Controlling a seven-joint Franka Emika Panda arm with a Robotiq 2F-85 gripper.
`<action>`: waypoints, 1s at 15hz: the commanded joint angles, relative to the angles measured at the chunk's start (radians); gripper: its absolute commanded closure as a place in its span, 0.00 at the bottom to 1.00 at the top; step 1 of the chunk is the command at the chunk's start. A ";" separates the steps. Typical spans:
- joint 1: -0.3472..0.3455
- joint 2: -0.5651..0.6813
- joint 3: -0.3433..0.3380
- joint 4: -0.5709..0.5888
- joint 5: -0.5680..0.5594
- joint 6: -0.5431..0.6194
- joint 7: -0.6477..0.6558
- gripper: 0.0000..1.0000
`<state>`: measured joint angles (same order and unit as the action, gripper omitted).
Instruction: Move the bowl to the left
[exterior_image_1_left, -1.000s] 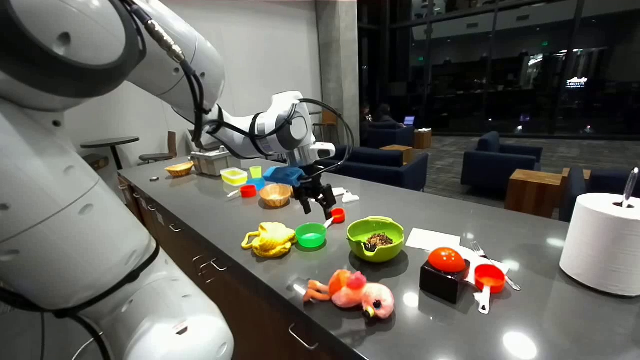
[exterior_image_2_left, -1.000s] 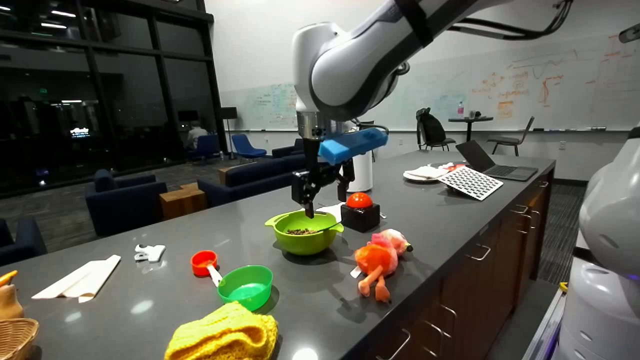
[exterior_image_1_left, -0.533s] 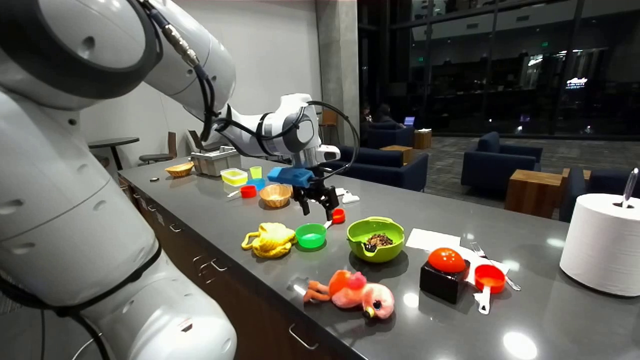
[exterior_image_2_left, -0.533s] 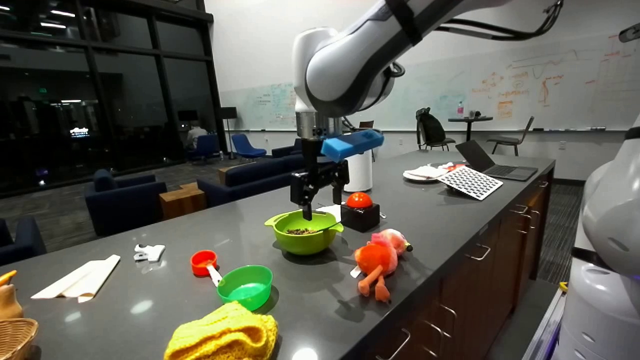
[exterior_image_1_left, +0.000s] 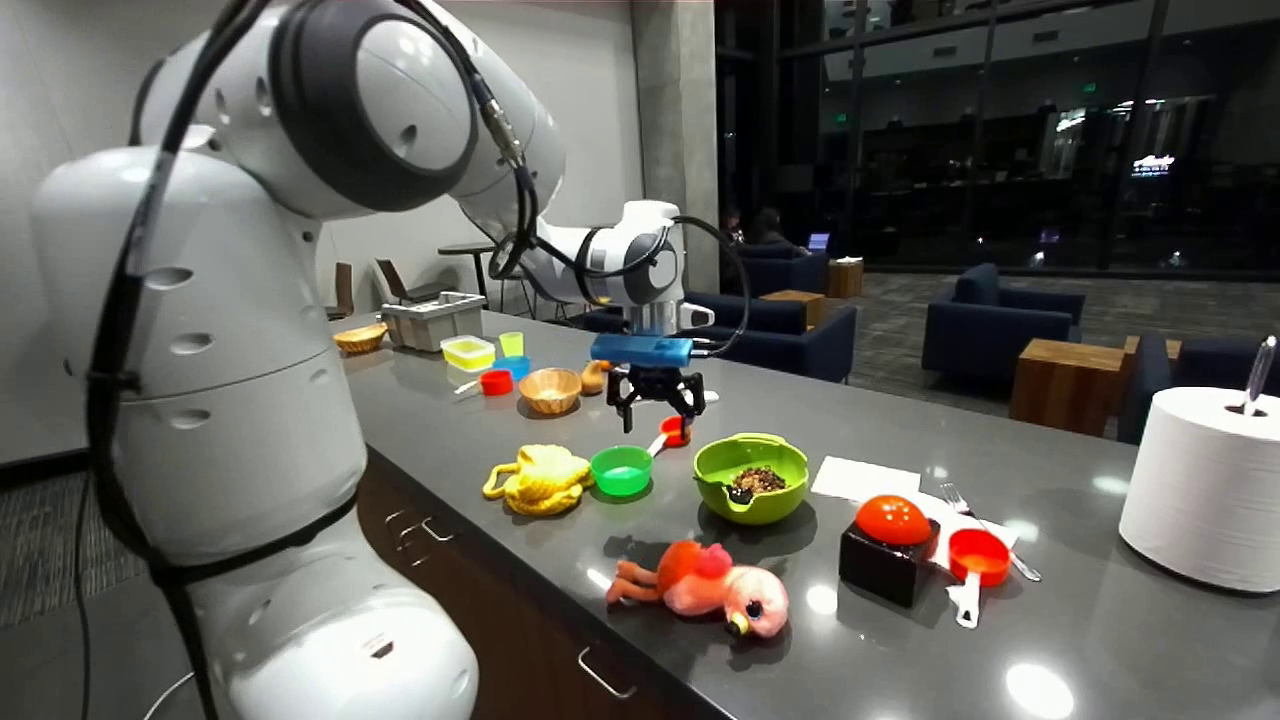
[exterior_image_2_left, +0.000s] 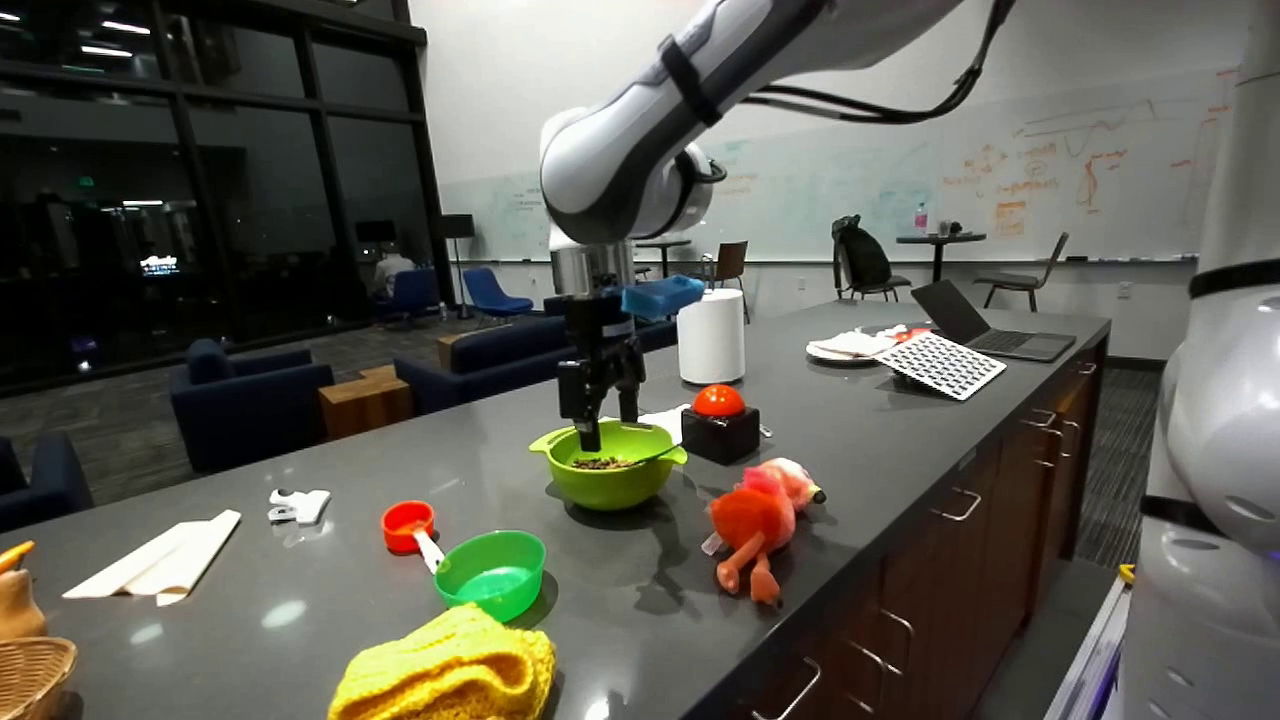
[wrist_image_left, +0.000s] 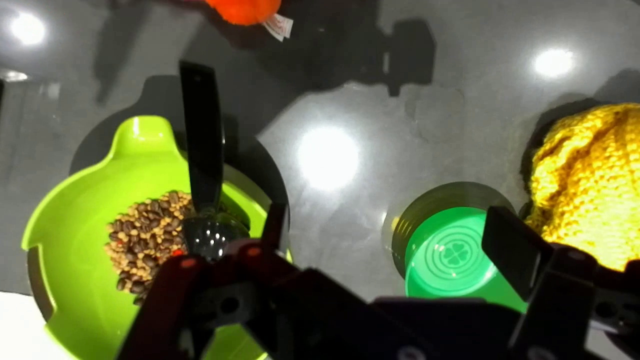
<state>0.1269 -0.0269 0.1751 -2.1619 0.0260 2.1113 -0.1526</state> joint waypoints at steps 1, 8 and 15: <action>0.009 0.149 -0.009 0.169 -0.055 -0.053 -0.049 0.00; -0.004 0.317 -0.020 0.328 -0.106 -0.031 -0.073 0.00; -0.039 0.365 -0.024 0.321 -0.031 0.023 -0.105 0.00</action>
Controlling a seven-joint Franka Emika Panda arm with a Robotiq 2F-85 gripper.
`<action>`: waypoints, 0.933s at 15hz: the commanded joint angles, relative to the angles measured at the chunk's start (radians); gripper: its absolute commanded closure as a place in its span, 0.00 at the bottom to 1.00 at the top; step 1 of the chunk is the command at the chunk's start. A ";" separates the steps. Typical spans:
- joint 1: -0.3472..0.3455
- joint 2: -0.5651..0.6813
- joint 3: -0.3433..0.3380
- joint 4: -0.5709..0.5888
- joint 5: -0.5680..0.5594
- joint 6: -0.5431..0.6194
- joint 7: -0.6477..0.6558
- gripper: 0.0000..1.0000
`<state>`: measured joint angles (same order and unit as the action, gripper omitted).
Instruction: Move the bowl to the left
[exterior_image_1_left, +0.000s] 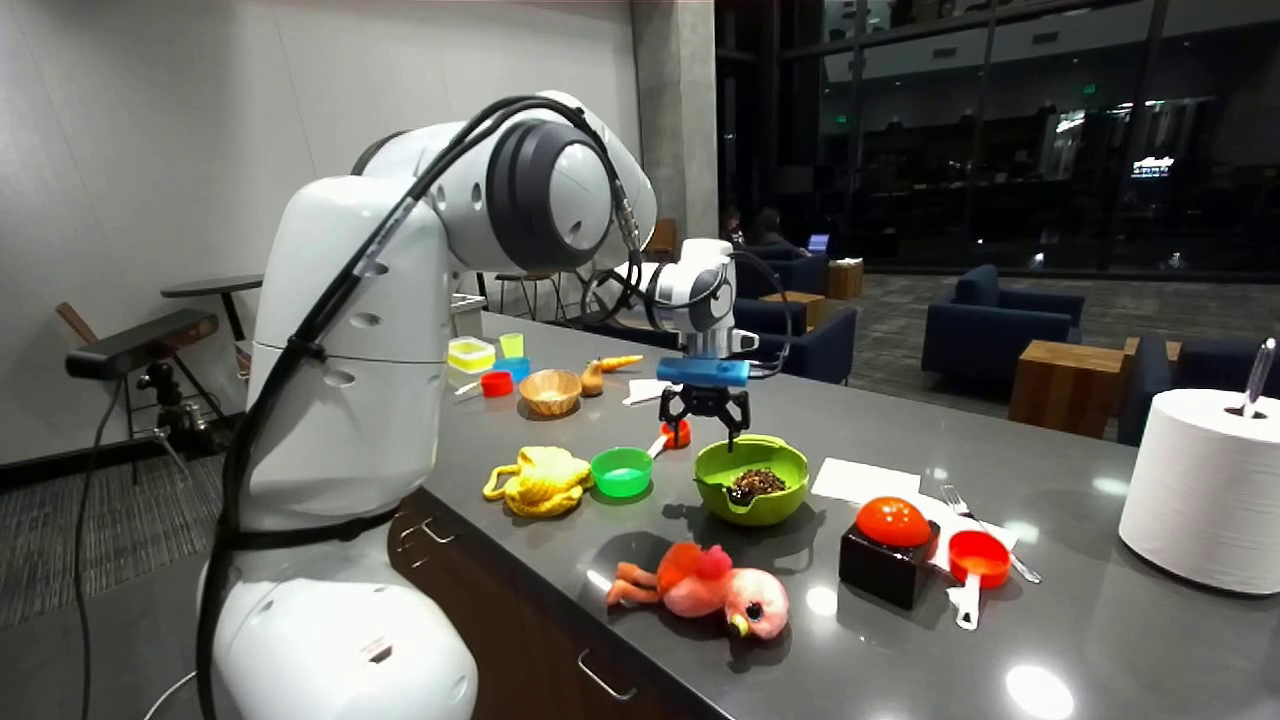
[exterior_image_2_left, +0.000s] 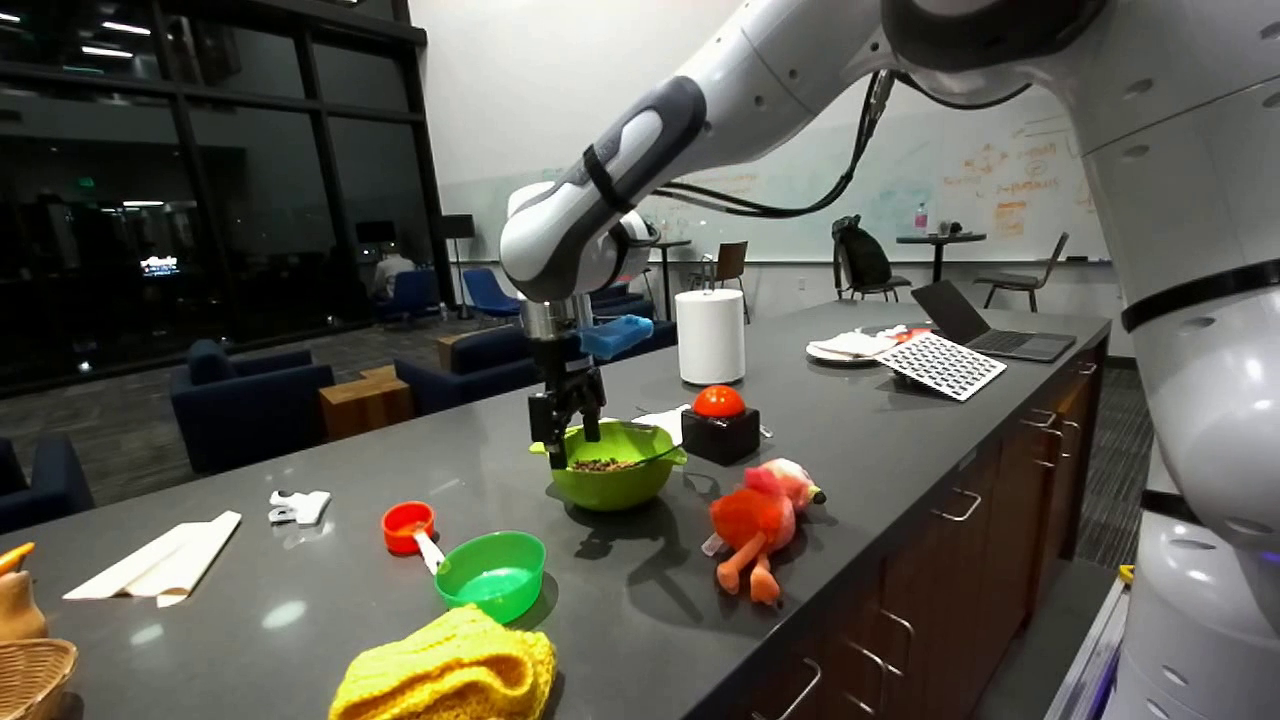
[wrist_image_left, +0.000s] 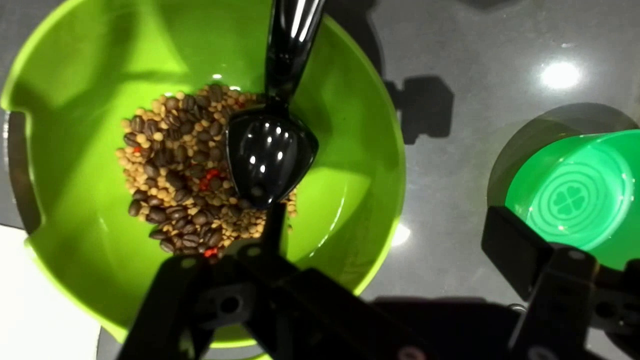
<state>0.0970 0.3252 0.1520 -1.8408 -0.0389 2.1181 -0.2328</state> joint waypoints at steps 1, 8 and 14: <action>-0.013 0.019 0.001 -0.004 0.048 0.022 -0.028 0.00; -0.029 0.060 0.005 -0.009 0.117 0.036 -0.047 0.00; -0.037 0.073 0.007 -0.011 0.143 0.033 -0.063 0.45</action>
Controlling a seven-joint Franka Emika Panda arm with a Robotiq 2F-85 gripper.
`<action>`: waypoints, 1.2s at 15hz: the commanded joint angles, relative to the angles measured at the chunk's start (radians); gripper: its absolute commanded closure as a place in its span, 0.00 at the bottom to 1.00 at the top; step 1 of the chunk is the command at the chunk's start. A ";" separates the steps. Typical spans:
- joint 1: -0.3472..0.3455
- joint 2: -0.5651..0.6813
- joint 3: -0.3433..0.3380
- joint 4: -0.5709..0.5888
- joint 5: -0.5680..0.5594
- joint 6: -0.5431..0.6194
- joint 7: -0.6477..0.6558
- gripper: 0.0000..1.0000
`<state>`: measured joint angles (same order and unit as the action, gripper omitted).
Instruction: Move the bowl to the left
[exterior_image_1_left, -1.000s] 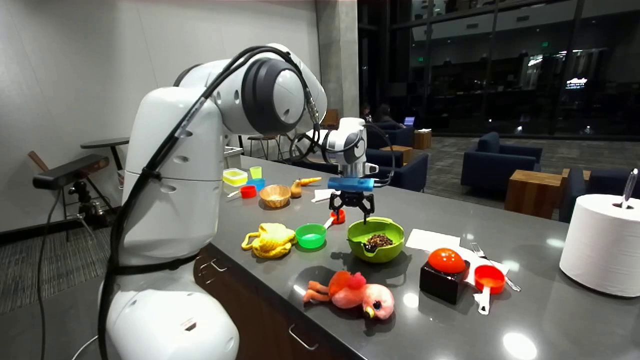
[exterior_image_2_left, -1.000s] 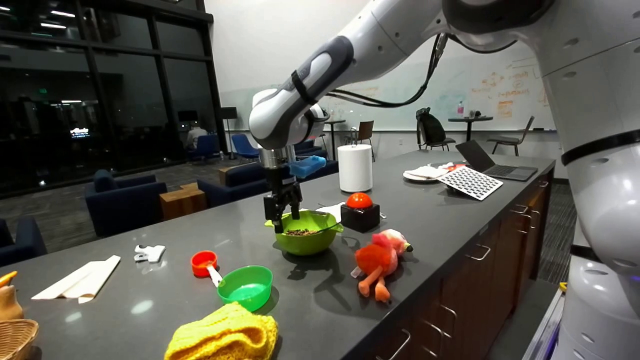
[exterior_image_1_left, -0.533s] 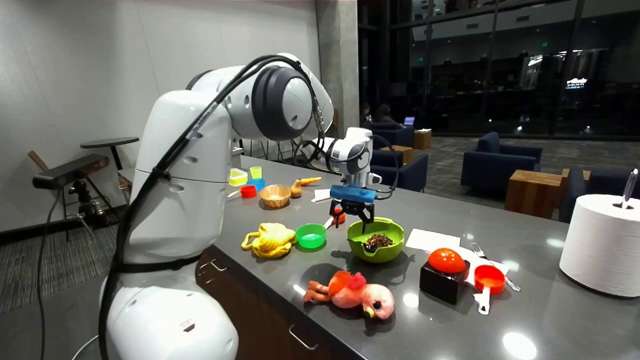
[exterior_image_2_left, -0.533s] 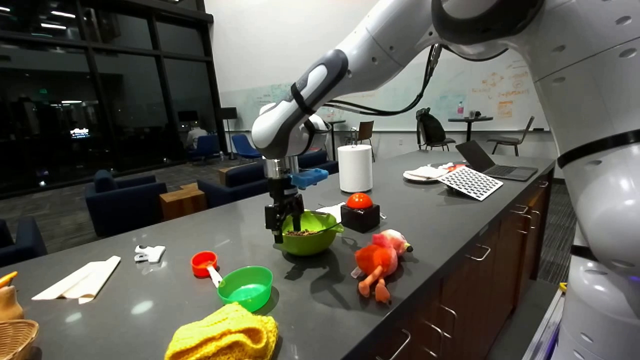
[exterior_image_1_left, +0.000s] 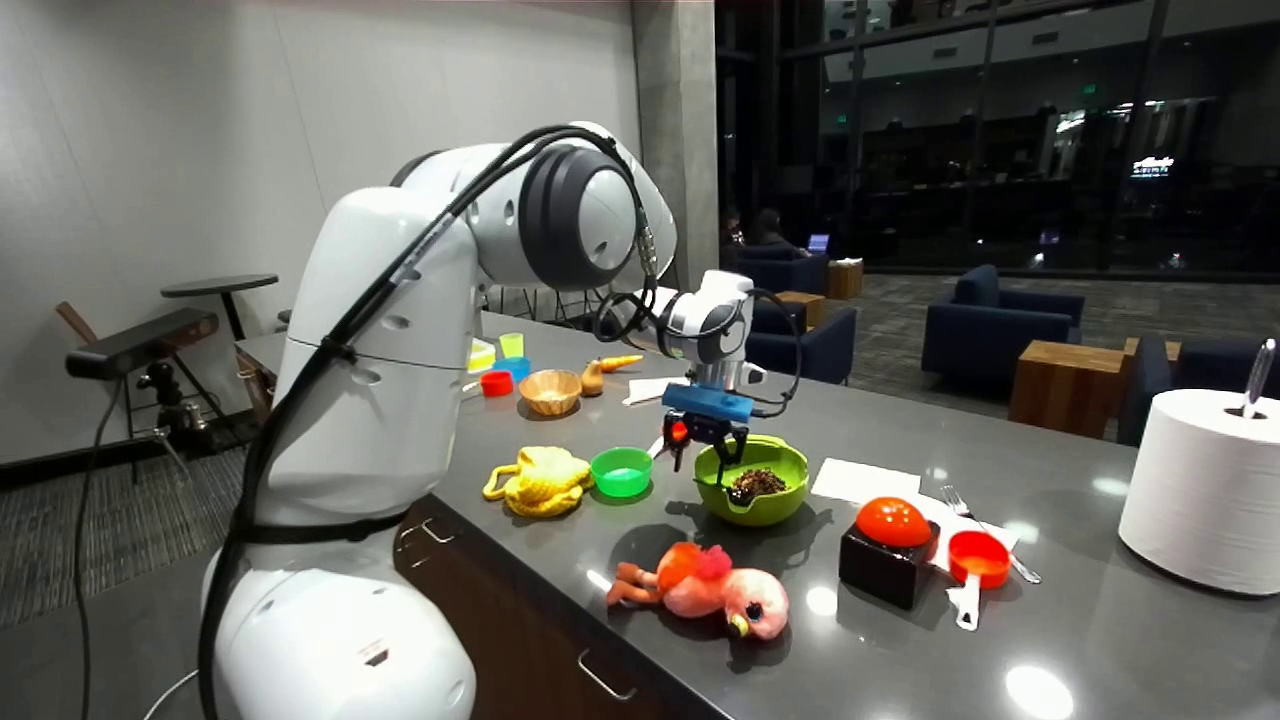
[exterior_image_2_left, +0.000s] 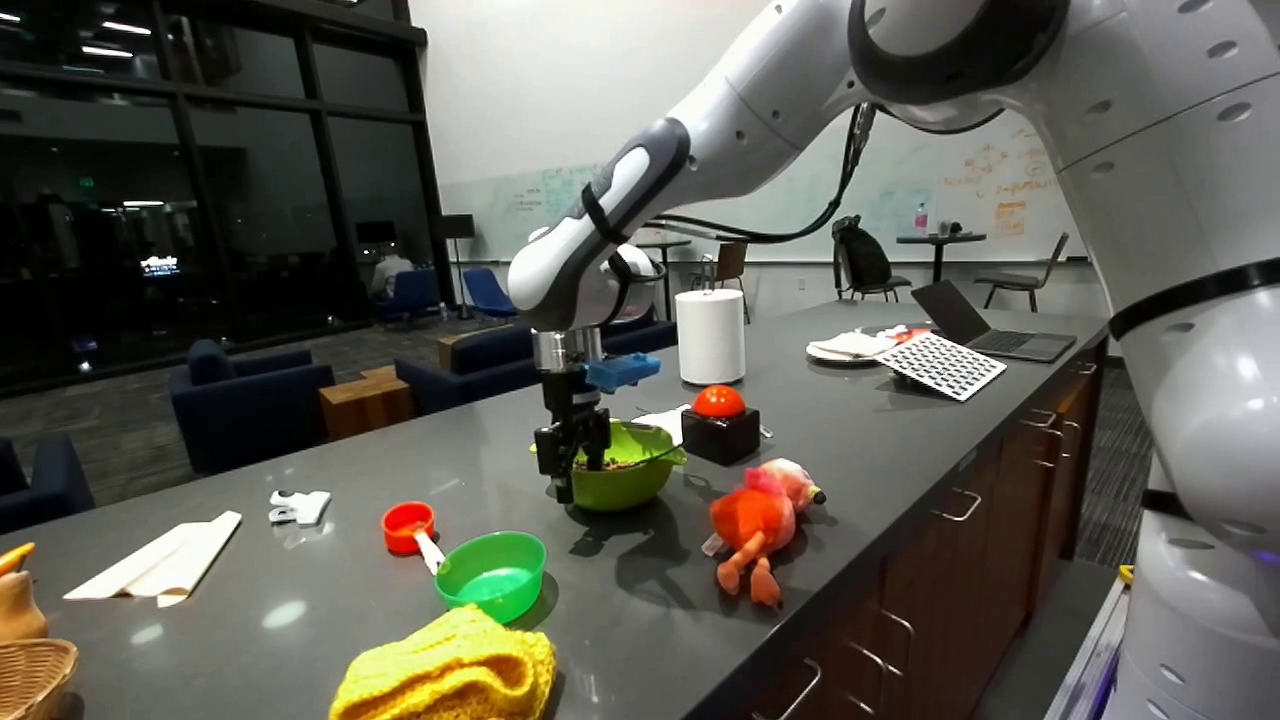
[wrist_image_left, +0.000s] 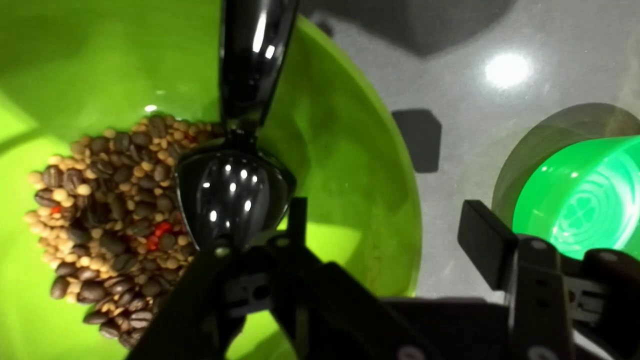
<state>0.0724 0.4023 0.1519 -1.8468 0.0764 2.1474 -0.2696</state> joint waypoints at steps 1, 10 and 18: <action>-0.012 -0.004 0.008 -0.006 0.030 0.004 -0.026 0.52; 0.004 -0.031 0.003 -0.012 0.010 -0.014 0.012 0.96; 0.054 -0.116 -0.016 -0.029 -0.098 -0.055 0.158 0.98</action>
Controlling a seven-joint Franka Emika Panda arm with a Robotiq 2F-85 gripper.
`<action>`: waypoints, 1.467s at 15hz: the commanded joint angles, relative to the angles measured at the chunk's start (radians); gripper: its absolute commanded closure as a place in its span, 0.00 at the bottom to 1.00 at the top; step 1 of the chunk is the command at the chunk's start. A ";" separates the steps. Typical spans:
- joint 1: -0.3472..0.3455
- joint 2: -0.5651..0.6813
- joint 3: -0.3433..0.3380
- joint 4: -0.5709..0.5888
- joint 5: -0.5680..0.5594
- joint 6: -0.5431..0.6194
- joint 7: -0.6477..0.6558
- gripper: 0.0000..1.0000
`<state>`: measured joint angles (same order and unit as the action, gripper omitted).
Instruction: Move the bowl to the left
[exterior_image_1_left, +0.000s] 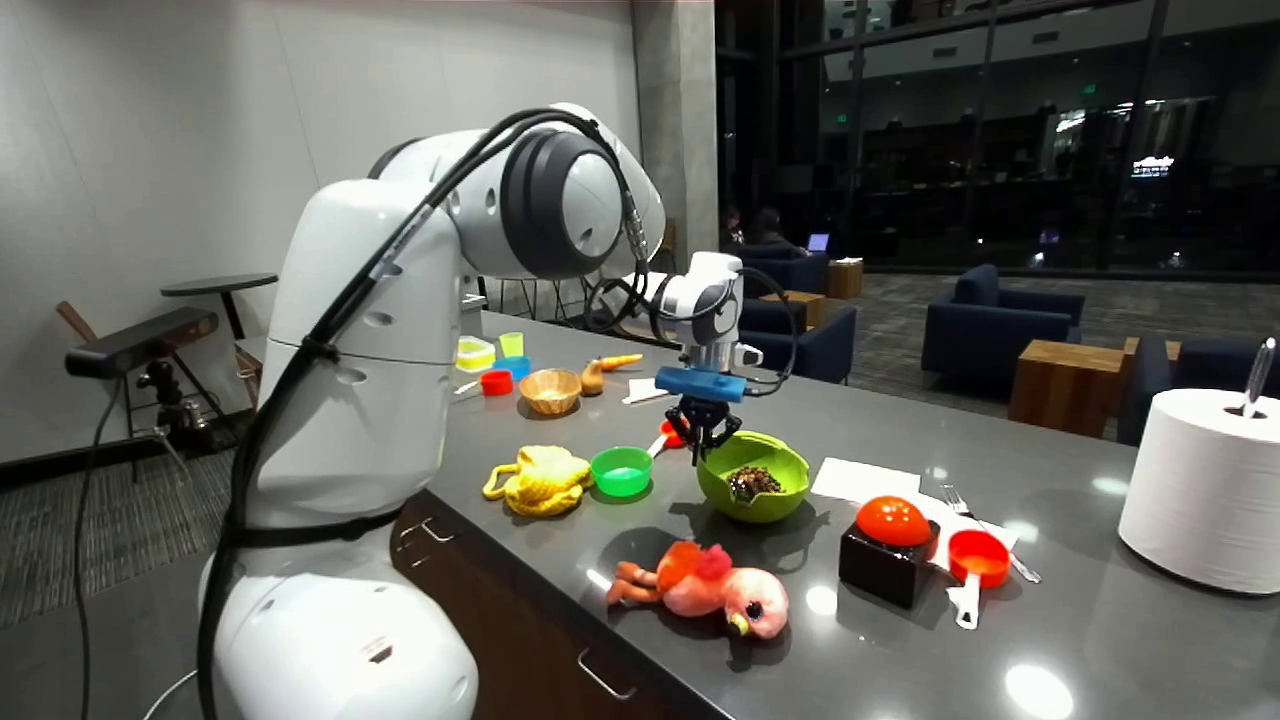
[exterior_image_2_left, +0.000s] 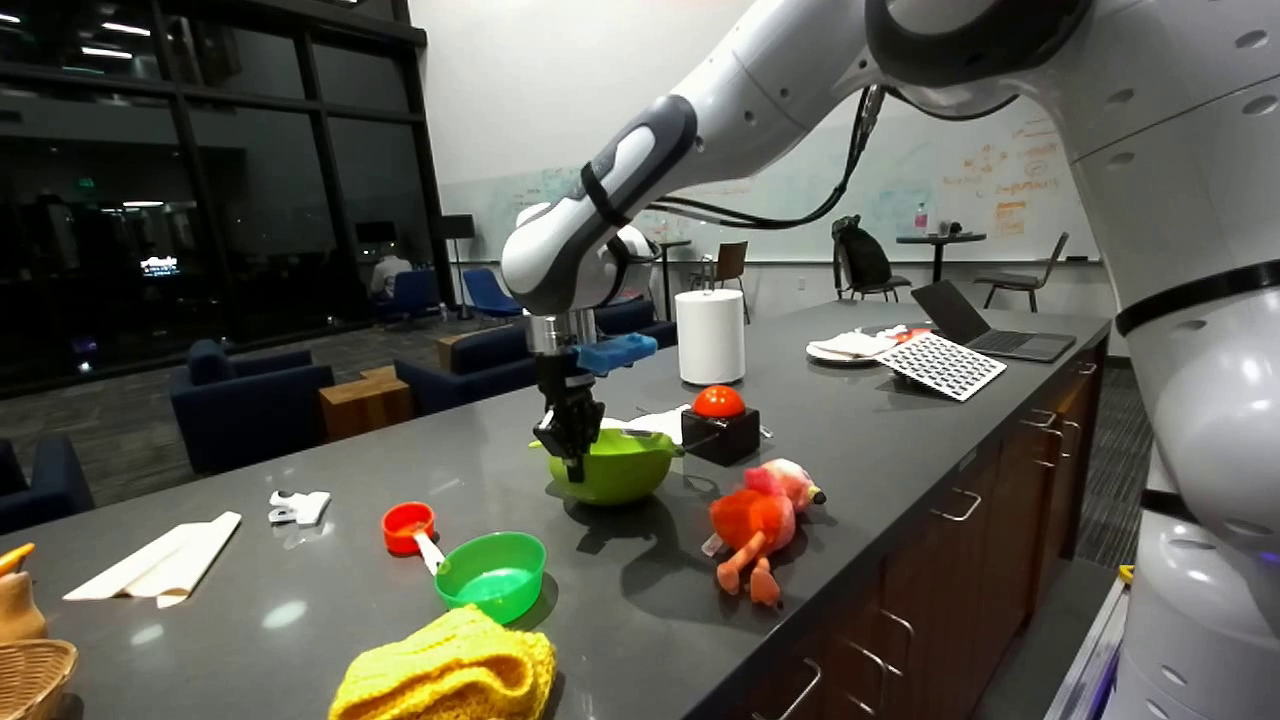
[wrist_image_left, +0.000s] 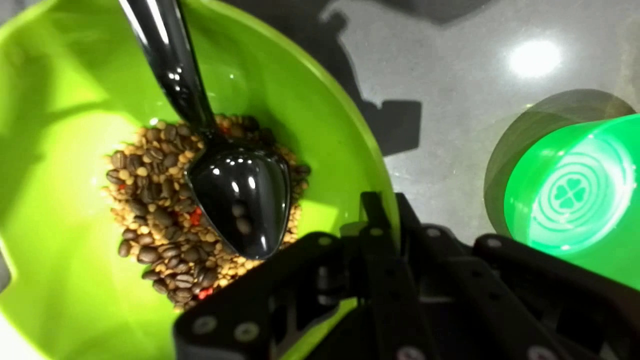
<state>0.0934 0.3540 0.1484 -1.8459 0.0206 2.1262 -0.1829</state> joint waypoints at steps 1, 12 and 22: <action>0.042 -0.078 -0.013 -0.028 -0.058 -0.045 0.094 0.99; 0.100 -0.182 -0.002 -0.052 -0.143 -0.130 0.267 0.99; 0.164 -0.434 0.081 -0.328 -0.073 -0.085 0.544 0.99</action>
<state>0.2432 0.0321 0.2068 -2.0522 -0.0808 2.0106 0.2940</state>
